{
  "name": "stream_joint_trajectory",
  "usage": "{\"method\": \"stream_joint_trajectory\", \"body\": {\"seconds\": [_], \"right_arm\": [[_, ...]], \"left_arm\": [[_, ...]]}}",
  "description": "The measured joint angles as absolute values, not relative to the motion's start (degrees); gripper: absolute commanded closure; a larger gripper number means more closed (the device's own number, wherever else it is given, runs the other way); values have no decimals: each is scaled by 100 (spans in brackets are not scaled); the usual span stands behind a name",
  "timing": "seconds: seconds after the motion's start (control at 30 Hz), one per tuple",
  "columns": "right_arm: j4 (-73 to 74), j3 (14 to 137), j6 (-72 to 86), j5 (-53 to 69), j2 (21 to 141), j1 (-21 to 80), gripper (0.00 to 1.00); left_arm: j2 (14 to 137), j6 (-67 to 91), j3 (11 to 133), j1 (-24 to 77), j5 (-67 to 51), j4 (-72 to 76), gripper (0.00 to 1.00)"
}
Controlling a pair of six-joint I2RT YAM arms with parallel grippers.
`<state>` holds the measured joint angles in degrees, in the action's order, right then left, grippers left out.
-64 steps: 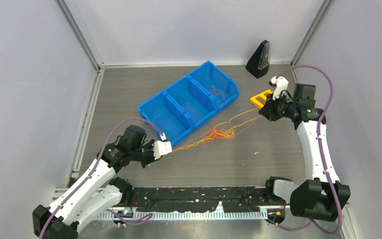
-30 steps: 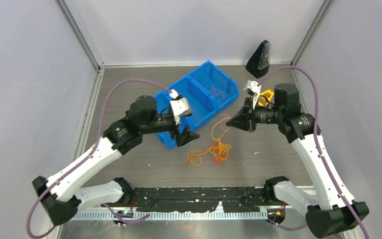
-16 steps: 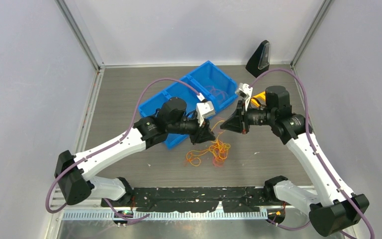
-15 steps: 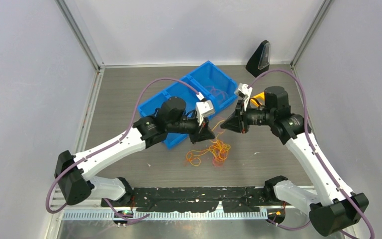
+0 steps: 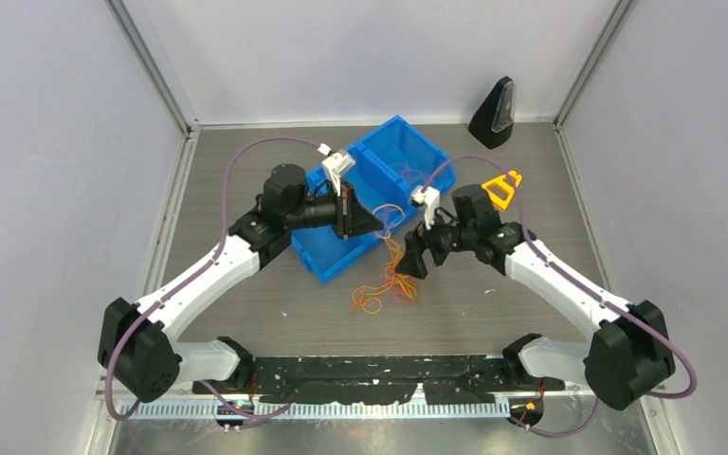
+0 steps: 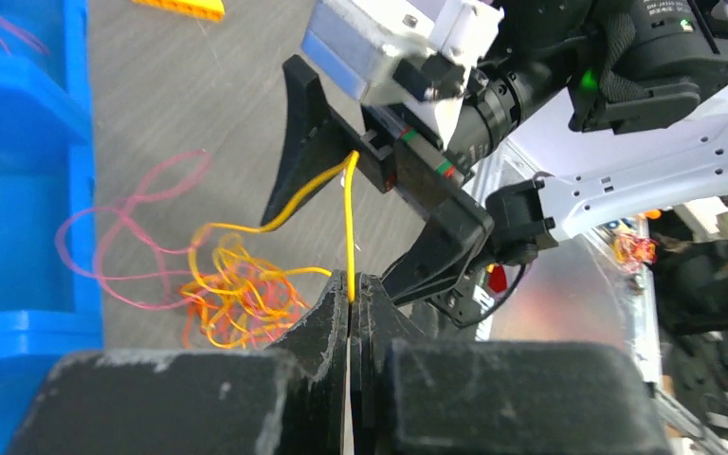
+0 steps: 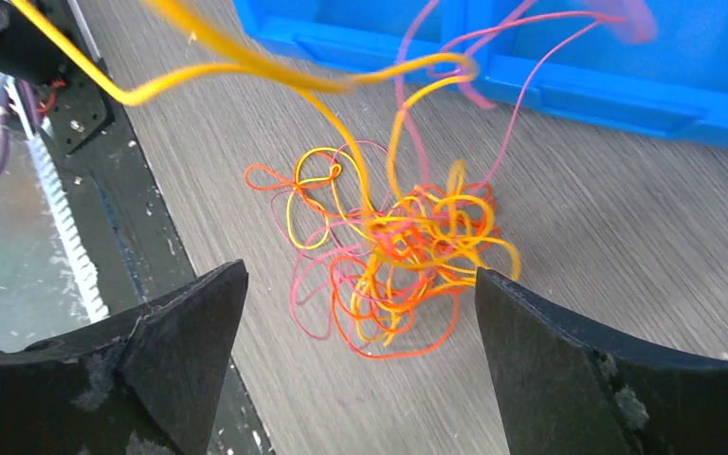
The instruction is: Untangle the cables
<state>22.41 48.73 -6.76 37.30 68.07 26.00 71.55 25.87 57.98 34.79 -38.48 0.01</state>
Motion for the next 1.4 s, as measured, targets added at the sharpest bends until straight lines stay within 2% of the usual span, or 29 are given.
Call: {"method": "stream_joint_trajectory", "body": {"seconds": [0.17,0.23,0.27,0.37,0.57,0.63,0.83,1.07,1.2,1.3,1.33,1.4], "right_arm": [[1203,4431,-578,3131,7262,3247,4],[738,4235,-582,2847,7505,3420,1],[539,4167,-582,2694,7647,3483,4],[23,4053,-589,2287,7994,3546,29],[-403,3942,-631,1966,8180,3540,56],[-467,3813,-633,1988,8088,3520,61],[-425,3688,-567,2137,7765,3468,64],[-154,4123,-565,2331,8383,3465,67],[108,4191,-561,2362,8739,3463,82],[266,4270,-554,2443,8829,3459,85],[296,4311,-569,2491,8838,3461,91],[401,4414,-637,2582,8823,3444,94]], "left_arm": [[7347,3050,5535,3352,-4007,207,100],[7356,3155,5507,3264,-4038,248,100],[7356,3197,5505,3216,-4060,272,100],[7349,3267,5505,3120,-4117,322,100],[6997,2958,5594,2993,-4178,-198,100],[6779,2679,5841,2888,-4167,-572,100],[6267,1522,7570,2637,-3898,-1673,100],[5745,375,9321,2648,-3385,-2329,100],[5763,12,10106,2639,-3044,-2436,100],[5789,-106,10503,2639,-2917,-2613,100],[5813,-121,10610,2639,-2895,-2648,100],[5828,-156,10674,2639,-2893,-2659,100]]}}
